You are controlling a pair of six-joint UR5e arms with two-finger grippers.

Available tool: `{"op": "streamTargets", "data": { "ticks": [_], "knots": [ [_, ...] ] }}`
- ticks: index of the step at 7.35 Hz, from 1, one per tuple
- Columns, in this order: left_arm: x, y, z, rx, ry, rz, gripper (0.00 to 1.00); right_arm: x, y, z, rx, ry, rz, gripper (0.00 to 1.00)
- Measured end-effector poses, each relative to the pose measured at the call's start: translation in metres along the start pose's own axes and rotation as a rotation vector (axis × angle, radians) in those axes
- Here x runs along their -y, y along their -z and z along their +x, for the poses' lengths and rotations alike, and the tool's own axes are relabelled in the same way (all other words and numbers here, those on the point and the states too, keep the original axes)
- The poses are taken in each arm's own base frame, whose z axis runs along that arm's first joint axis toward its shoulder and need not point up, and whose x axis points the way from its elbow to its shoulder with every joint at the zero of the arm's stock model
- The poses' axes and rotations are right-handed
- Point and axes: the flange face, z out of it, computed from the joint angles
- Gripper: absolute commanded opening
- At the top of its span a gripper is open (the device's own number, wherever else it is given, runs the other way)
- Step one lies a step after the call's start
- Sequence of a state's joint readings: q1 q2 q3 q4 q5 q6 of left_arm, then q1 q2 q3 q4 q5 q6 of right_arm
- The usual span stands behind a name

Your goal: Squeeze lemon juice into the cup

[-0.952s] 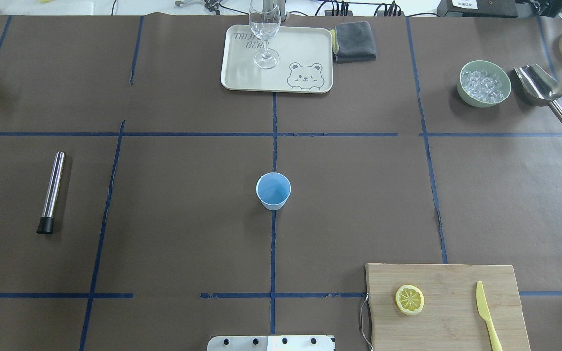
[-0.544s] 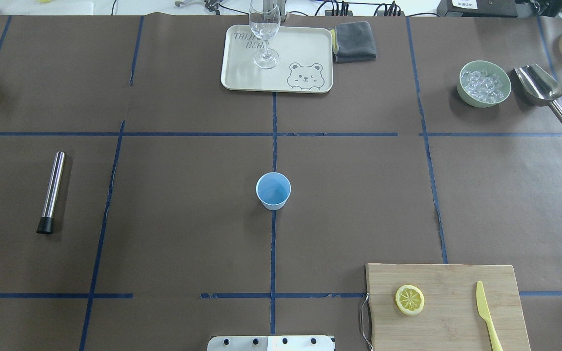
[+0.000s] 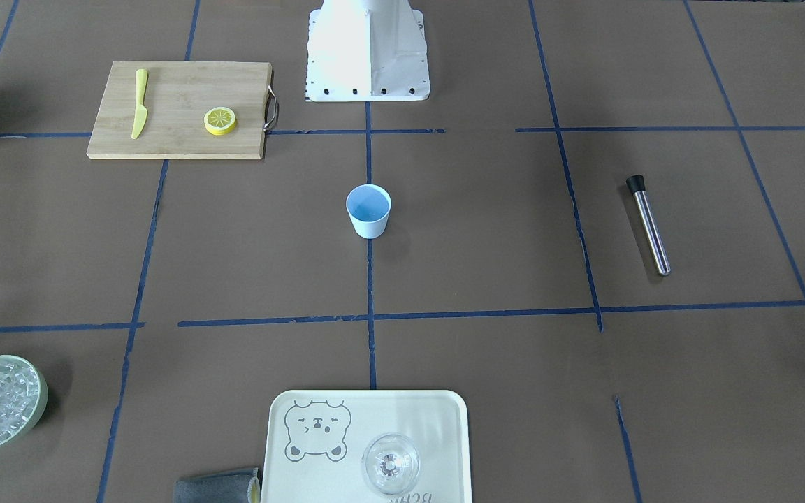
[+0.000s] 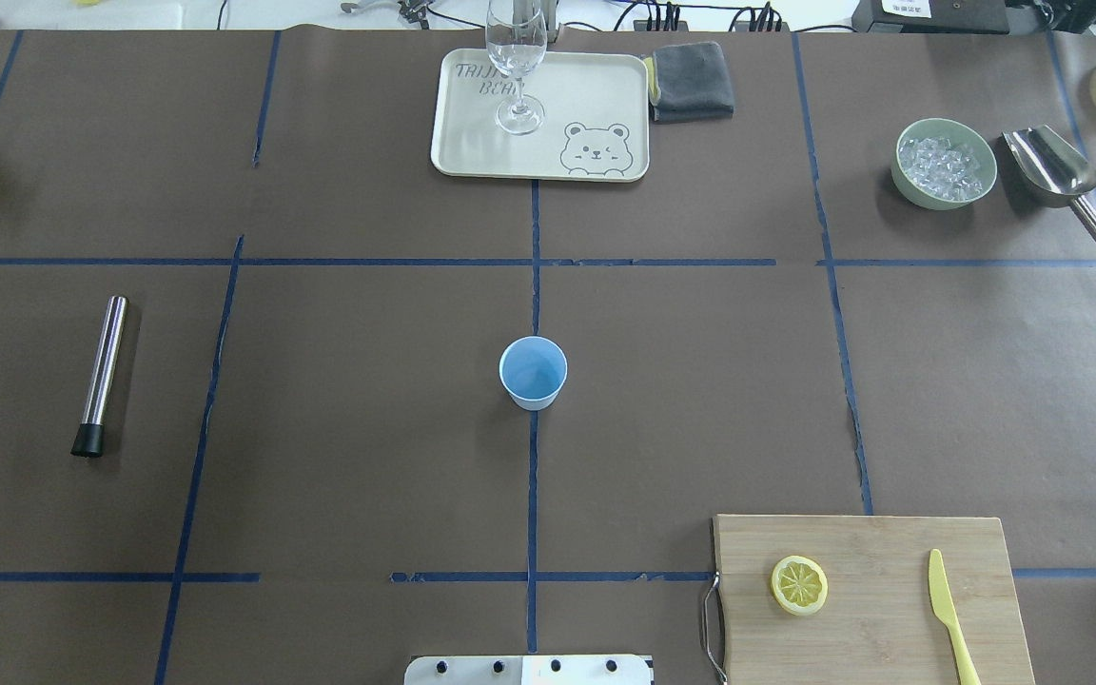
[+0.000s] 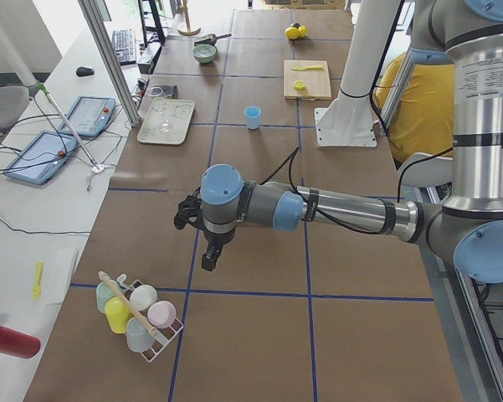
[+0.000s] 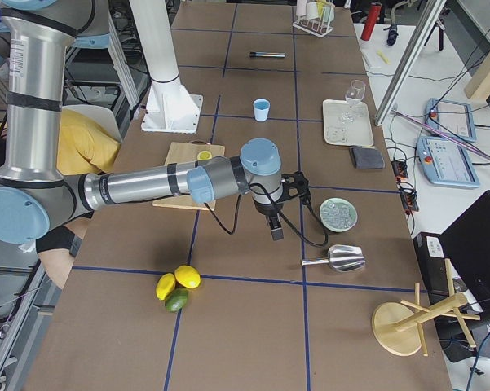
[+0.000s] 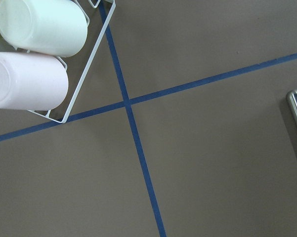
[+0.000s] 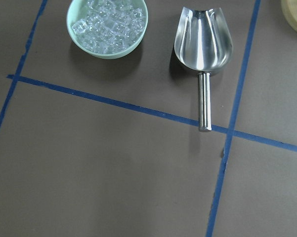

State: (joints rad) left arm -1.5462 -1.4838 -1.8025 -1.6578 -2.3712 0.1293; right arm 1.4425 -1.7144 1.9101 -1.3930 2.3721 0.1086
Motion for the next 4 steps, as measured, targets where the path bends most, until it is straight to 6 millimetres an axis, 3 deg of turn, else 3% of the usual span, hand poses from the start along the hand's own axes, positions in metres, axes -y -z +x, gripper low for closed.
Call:
{"op": "streamTargets", "data": {
  "ticks": [2,3,4],
  "knots": [
    [-0.006,-0.008,-0.008,-0.001,0.021,-0.015,1.00,0.010,-0.006,-0.040,0.028,0.041,0.051,0.97],
    [-0.017,-0.016,-0.015,-0.003,0.043,-0.034,1.00,0.015,-0.002,-0.072,0.048,0.021,0.071,1.00],
    [-0.025,-0.019,-0.018,-0.005,0.055,-0.044,1.00,0.015,-0.001,-0.116,0.053,0.005,0.083,1.00]
  ]
}}
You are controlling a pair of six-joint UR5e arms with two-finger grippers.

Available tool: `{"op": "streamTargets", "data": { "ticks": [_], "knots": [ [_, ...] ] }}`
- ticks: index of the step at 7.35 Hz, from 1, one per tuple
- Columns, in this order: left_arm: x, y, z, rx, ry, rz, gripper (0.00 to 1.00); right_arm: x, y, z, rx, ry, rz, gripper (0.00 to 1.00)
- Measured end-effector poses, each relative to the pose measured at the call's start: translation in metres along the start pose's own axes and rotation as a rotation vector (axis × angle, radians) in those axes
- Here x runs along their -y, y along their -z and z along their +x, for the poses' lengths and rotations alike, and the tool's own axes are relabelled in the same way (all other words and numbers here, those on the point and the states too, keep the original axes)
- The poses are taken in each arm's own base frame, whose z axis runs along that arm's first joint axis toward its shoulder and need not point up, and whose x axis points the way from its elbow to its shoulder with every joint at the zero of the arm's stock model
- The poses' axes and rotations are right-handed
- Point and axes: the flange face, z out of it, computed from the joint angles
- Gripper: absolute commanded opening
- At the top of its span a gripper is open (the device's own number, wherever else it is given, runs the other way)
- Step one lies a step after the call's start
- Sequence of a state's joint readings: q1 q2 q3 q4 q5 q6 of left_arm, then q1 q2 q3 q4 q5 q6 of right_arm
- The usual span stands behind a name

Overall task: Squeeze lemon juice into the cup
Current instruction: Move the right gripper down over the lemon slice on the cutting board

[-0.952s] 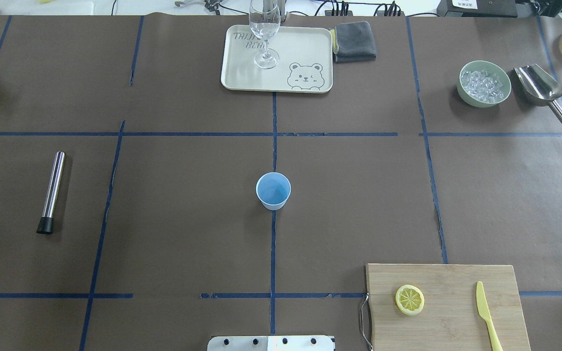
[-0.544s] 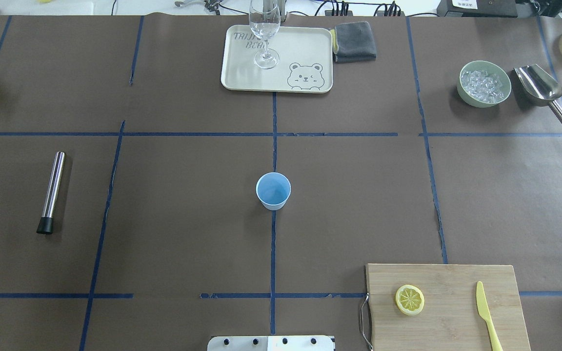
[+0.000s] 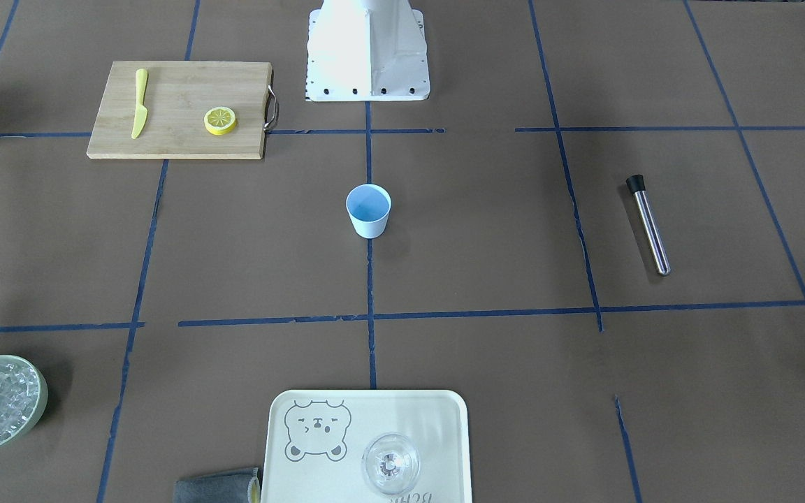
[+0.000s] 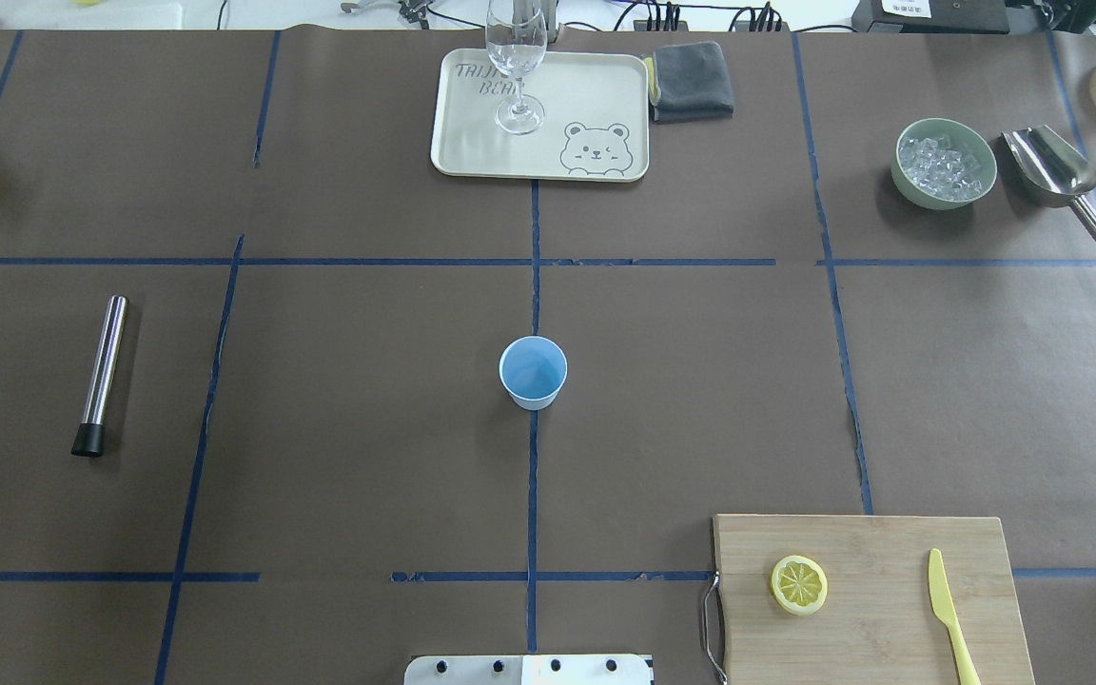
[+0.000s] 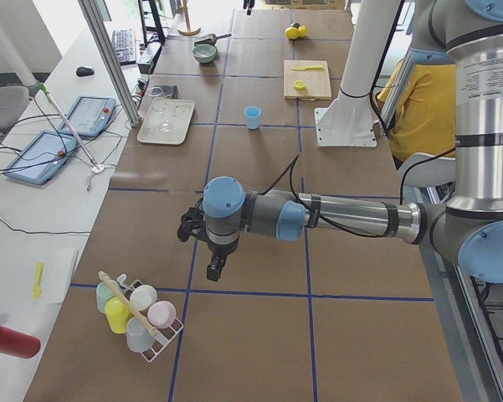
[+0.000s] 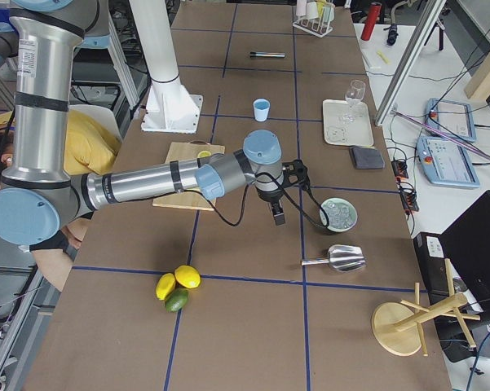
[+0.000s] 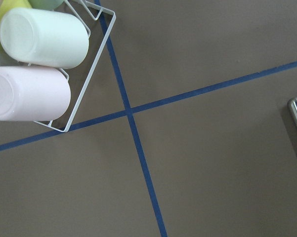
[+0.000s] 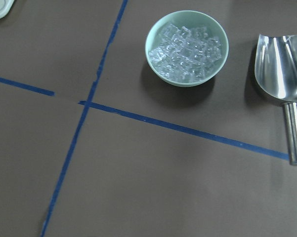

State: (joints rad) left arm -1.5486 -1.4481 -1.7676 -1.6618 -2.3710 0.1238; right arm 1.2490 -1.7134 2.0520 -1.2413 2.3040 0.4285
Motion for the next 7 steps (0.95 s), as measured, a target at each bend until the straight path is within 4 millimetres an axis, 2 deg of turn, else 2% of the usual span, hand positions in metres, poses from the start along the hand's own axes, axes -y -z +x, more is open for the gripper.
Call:
{"op": "streamTargets", "data": {
  "ticks": [2,3,5,6,7],
  "knots": [
    [0.001,0.000,0.000,-0.001,-0.003,0.004,1.00,-0.015,-0.030,-0.097,-0.029,-0.022,-0.001,1.00],
    [0.002,0.002,0.002,-0.002,-0.008,0.008,1.00,-0.034,-0.051,-0.149,-0.033,-0.070,-0.009,1.00],
    [0.004,0.003,0.003,-0.003,-0.012,0.012,1.00,-0.086,-0.091,-0.245,-0.074,-0.177,-0.039,1.00],
    [0.004,0.003,0.004,-0.004,-0.013,0.013,1.00,-0.115,-0.110,-0.284,-0.107,-0.206,-0.040,1.00],
    [0.005,0.003,0.004,-0.005,-0.014,0.014,1.00,-0.143,-0.125,-0.311,-0.125,-0.219,-0.034,1.00]
  ]
}}
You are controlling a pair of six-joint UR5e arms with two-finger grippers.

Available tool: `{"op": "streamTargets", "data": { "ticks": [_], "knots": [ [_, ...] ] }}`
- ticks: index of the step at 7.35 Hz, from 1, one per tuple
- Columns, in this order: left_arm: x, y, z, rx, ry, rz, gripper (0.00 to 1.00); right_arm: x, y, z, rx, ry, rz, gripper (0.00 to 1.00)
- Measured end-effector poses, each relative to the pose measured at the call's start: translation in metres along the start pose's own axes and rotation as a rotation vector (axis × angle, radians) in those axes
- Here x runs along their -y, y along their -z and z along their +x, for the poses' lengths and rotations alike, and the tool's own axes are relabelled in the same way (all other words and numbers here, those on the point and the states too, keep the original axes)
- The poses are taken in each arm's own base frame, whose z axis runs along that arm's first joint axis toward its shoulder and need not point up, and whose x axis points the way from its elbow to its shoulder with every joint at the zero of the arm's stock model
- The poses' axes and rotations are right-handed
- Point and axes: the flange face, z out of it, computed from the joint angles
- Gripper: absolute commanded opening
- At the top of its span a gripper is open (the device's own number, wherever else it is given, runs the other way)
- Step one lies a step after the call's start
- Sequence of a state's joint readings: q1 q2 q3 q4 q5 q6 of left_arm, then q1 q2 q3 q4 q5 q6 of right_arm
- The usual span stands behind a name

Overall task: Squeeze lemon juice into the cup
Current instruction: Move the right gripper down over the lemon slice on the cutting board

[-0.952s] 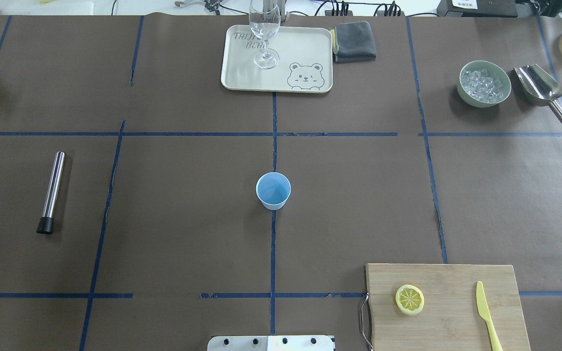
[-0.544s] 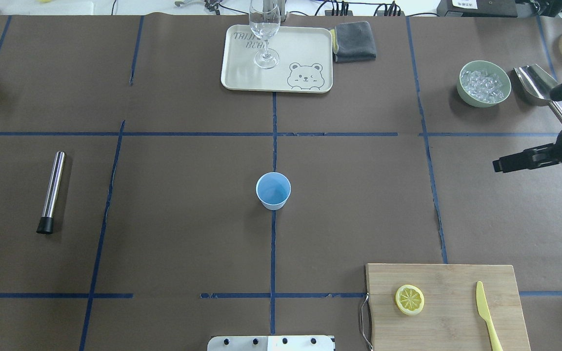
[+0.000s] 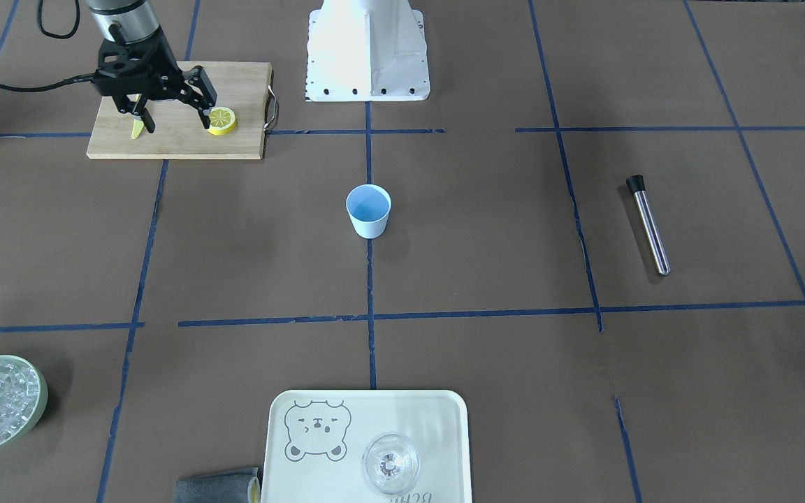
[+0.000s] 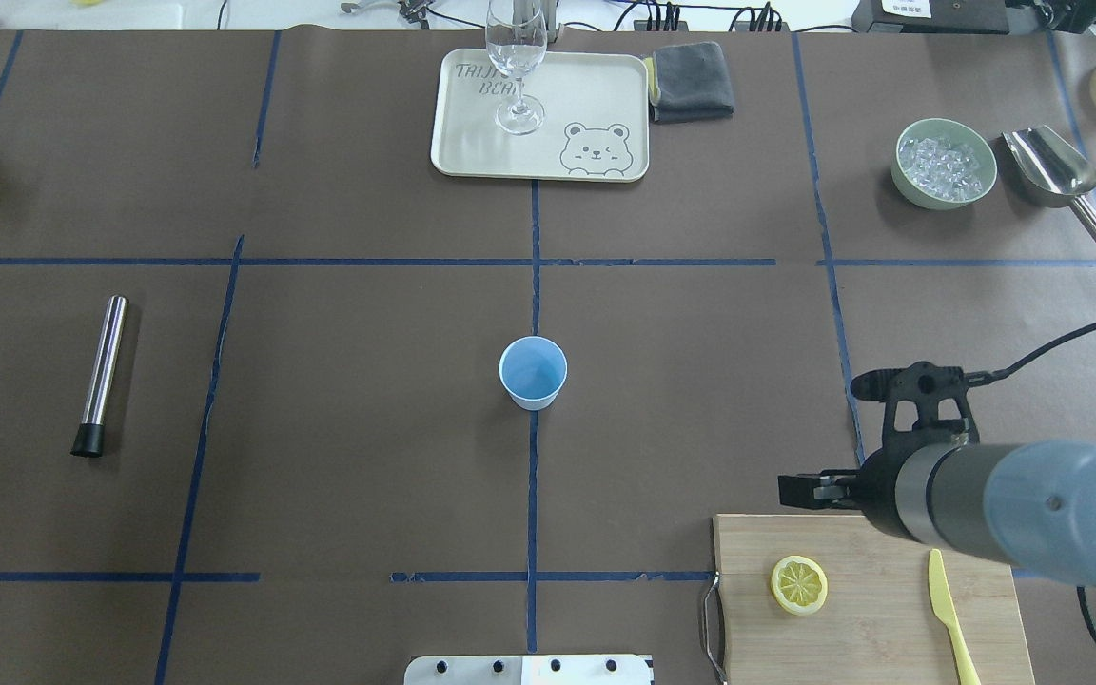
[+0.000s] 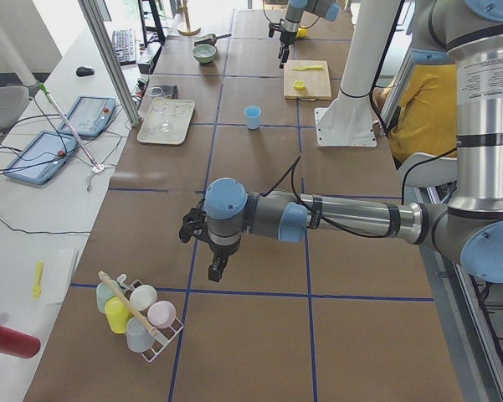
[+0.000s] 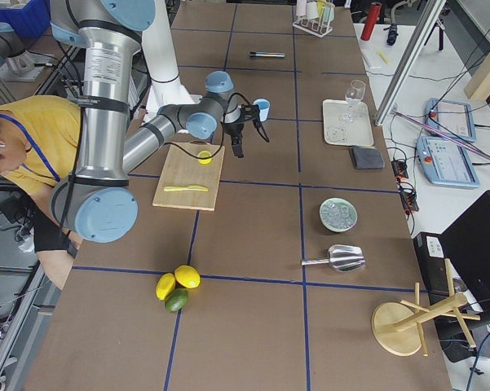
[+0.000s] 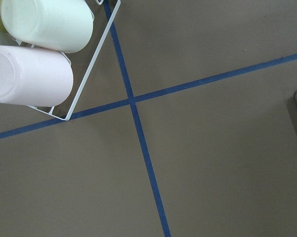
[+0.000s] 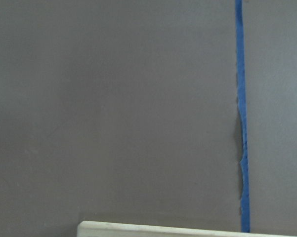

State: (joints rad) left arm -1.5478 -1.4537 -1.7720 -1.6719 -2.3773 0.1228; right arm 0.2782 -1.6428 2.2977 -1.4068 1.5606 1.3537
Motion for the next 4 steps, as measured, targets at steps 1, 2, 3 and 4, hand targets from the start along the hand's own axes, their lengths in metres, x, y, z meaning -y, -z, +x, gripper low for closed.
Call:
{"op": "streamTargets", "data": {
  "ticks": [1,2,3,4],
  "knots": [
    [0.000,0.000,0.000,-0.001,-0.001,0.001,1.00,-0.024,-0.009,-0.012,-0.006,-0.008,0.000,1.00],
    [0.000,0.001,0.001,-0.001,-0.001,0.002,1.00,-0.041,-0.020,-0.017,-0.014,-0.010,-0.002,1.00],
    [0.000,0.001,0.001,-0.001,-0.002,0.003,1.00,-0.051,-0.032,-0.018,-0.026,-0.010,-0.001,1.00],
    [0.000,0.002,0.001,-0.002,-0.002,0.004,1.00,-0.058,-0.044,-0.016,-0.042,-0.008,-0.004,1.00]
  ]
}}
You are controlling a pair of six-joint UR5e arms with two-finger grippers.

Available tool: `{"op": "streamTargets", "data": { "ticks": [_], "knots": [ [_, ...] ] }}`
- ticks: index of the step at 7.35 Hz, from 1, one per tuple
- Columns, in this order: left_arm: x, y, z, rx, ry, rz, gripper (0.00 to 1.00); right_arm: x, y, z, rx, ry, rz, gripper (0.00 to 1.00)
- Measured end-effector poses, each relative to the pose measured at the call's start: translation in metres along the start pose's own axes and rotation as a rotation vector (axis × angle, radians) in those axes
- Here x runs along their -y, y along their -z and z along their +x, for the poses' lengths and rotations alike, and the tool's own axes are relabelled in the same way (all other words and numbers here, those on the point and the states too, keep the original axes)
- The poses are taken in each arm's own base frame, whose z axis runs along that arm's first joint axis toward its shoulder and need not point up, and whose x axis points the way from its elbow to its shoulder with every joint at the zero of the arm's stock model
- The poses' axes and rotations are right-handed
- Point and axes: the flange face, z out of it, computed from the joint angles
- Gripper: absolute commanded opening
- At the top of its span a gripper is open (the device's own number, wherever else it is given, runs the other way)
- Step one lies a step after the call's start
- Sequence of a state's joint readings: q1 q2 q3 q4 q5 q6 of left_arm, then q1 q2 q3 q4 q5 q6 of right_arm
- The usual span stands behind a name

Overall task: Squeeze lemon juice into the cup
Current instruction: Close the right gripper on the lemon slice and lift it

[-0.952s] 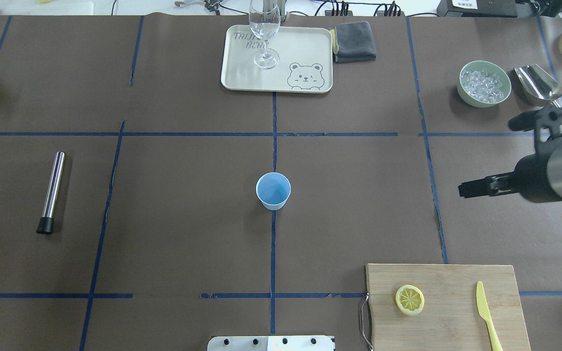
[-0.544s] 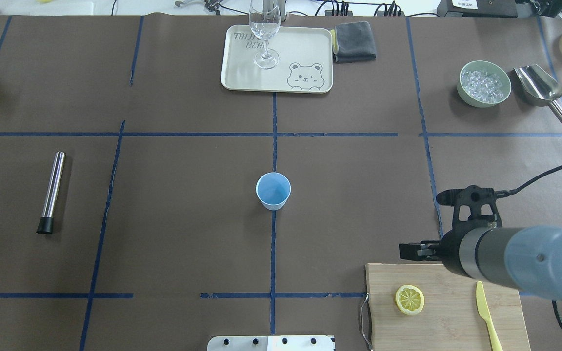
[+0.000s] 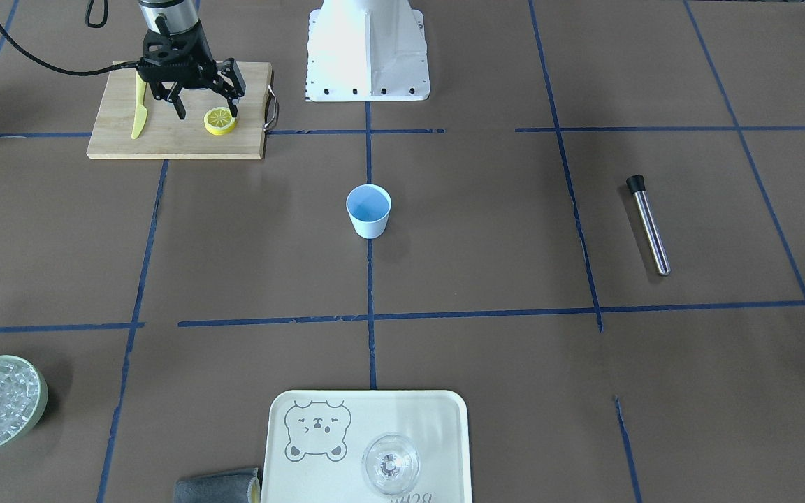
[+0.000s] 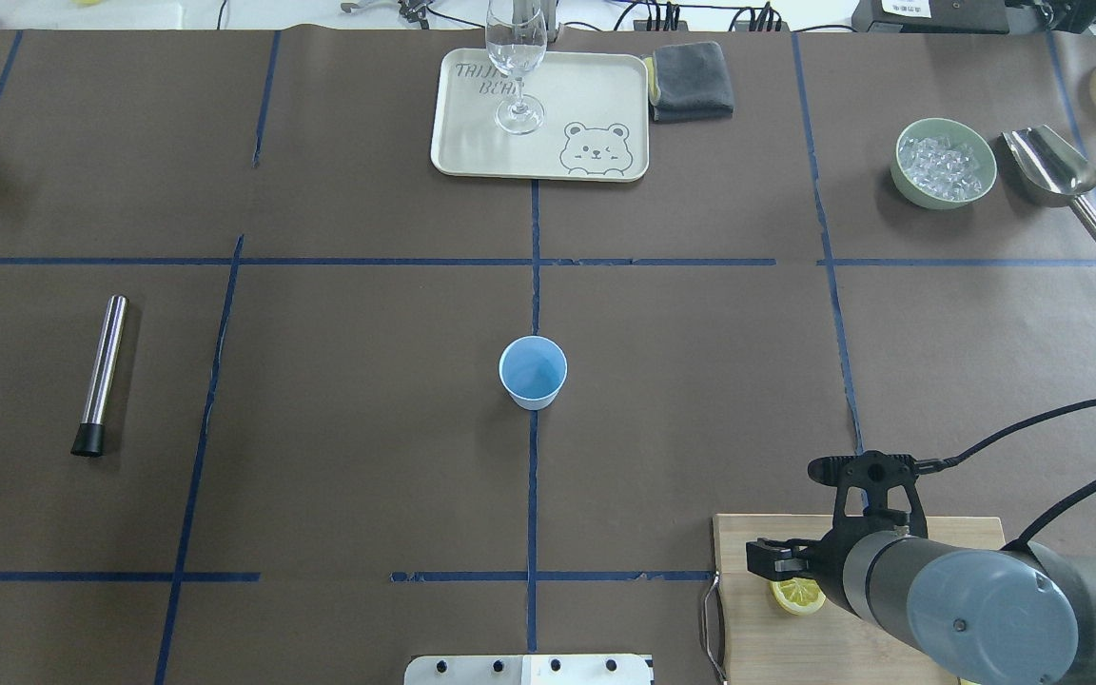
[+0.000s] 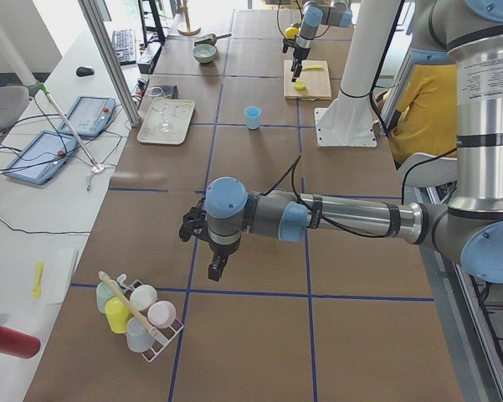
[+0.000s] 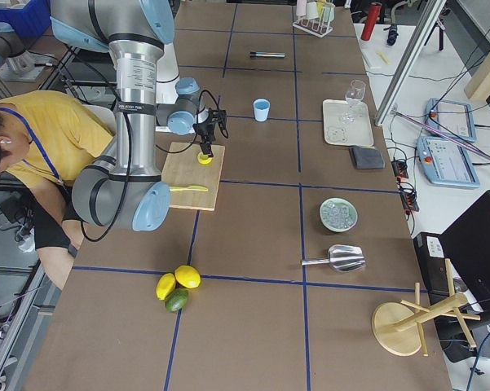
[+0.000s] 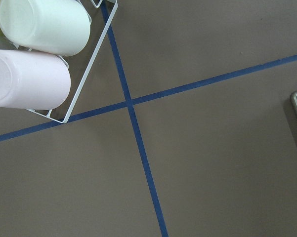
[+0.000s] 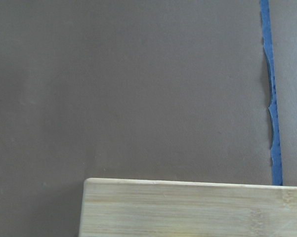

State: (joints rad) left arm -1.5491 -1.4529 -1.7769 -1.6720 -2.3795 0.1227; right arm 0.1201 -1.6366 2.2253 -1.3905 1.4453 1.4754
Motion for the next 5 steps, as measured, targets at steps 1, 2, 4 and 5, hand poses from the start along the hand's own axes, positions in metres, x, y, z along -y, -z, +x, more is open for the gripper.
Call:
{"op": "streamTargets", "data": {
  "ticks": [1,2,4,5],
  "knots": [
    [0.000,0.000,0.000,0.000,-0.001,0.001,1.00,-0.006,-0.008,0.000,-0.011,0.002,-0.006,1.00],
    [0.000,0.001,0.001,0.000,-0.002,0.002,1.00,-0.013,-0.012,-0.001,-0.014,0.001,-0.014,1.00],
    [0.001,0.003,0.003,0.001,-0.005,0.005,1.00,-0.026,-0.014,-0.006,0.000,-0.001,-0.024,1.00],
    [0.001,0.003,0.003,0.002,-0.006,0.006,1.00,-0.030,-0.017,-0.006,-0.001,0.003,-0.024,0.99]
  ]
}}
